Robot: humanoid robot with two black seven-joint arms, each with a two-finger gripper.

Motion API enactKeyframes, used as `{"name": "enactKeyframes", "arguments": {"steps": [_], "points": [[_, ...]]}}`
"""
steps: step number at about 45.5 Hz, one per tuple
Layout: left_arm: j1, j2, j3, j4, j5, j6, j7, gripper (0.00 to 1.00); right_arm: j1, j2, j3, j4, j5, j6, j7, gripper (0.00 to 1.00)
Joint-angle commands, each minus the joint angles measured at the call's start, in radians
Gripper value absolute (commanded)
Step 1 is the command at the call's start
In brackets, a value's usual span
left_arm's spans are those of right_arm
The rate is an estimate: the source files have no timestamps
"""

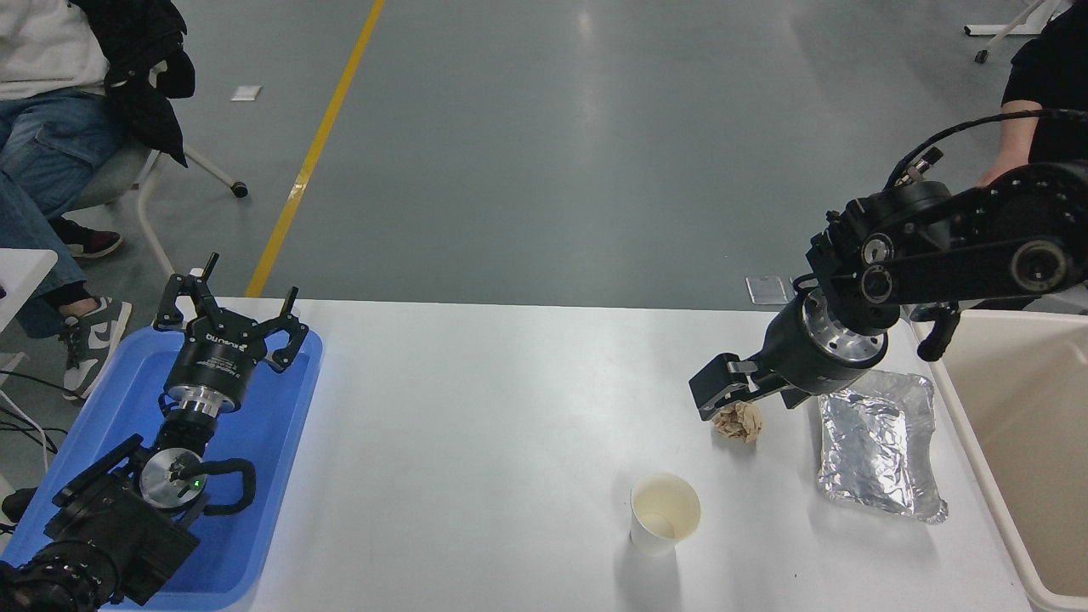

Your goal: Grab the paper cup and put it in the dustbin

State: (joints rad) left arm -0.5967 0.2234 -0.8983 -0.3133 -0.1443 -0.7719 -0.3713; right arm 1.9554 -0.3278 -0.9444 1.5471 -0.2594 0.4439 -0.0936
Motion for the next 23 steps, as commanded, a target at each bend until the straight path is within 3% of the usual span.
{"name": "enactKeyframes", "arguments": {"steps": [1, 23], "points": [[0.000, 0.001, -0.001, 0.000, 0.000, 0.000, 0.000, 1.00, -0.093, 0.010, 0.024, -0.012, 0.032, -0.024, 0.000, 1.00], [0.000, -0.001, -0.001, 0.000, 0.000, -0.001, 0.000, 1.00, -0.305, 0.088, 0.041, -0.111, 0.016, -0.136, 0.000, 1.00]]}}
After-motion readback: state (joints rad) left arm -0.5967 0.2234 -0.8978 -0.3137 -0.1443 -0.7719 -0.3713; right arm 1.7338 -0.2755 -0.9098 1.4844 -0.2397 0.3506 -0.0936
